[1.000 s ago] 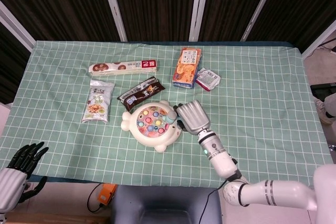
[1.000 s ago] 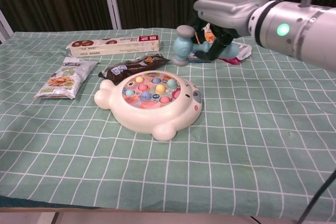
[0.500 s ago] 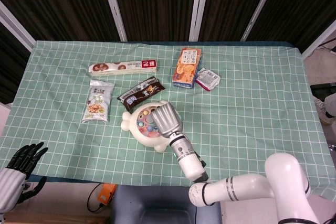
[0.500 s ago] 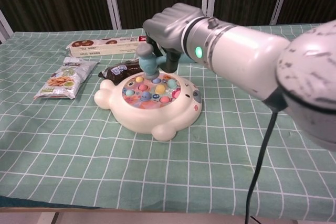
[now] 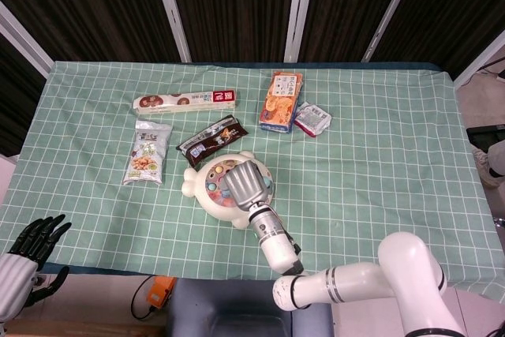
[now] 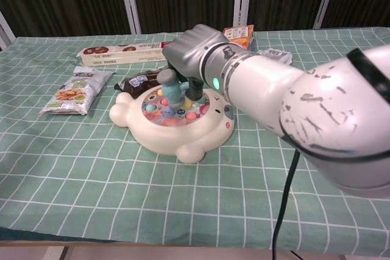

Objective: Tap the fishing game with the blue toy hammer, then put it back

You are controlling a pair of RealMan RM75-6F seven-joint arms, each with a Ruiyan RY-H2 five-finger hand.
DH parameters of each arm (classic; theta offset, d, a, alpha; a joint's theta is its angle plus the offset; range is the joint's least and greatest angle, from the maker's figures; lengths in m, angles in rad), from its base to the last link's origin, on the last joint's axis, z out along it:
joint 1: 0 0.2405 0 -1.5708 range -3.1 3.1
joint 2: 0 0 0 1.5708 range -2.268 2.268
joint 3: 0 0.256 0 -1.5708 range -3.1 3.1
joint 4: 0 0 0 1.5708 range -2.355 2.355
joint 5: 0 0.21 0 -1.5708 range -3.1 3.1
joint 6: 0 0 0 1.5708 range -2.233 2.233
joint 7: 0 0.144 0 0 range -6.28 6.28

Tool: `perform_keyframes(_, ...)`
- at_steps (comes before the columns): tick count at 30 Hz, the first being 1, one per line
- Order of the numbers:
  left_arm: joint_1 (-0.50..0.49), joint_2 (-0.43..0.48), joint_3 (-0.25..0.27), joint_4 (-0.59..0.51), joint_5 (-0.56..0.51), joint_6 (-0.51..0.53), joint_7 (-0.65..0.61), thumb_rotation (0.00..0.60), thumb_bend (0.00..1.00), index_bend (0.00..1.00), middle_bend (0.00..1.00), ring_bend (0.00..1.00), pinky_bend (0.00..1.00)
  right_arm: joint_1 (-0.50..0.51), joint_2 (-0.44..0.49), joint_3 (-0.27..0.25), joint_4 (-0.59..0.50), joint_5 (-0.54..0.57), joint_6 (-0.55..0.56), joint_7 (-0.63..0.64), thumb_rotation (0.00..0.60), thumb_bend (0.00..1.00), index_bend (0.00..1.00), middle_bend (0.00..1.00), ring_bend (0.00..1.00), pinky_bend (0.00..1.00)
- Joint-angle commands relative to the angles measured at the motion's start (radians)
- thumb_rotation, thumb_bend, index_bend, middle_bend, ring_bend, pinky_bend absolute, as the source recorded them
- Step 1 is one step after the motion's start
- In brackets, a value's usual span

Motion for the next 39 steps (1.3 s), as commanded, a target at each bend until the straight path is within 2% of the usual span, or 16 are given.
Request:
perform_keyframes(1, 0.0, 0.0, 0.0, 0.001, -0.001, 0.0, -0.001, 0.6, 0.39, 0.0, 0.01, 0.02, 0.09, 0.005, -0.007, 0.0, 0.008, 0.0, -0.001, 0.003, 0.6, 0.57, 1.0, 0.76, 0.83, 0.95)
perform_keyframes(12, 0.002, 0.002, 0.0, 0.006, 0.0, 0.01, -0.014, 0.6, 0.39, 0.0, 0.01, 0.02, 0.09, 0.022, -0.04, -0.009, 0.052, 0.023, -0.006, -0.011, 0.6, 0.56, 1.0, 0.76, 0.83, 0.95)
perform_keyframes(27, 0.0, 0.0, 0.0, 0.004, 0.0, 0.005, -0.008, 0.6, 0.39, 0.0, 0.01, 0.02, 0.09, 0.003, 0.01, 0.002, 0.021, 0.003, 0.029, 0.018, 0.6, 0.56, 1.0, 0.76, 0.83, 0.95)
perform_keyframes(39, -0.002, 0.0, -0.002, 0.004, -0.004, 0.002, -0.009, 0.6, 0.39, 0.0, 0.01, 0.02, 0.09, 0.001, -0.006, -0.021, 0.076, 0.031, -0.003, 0.009, 0.6, 0.56, 1.0, 0.76, 0.83, 0.95)
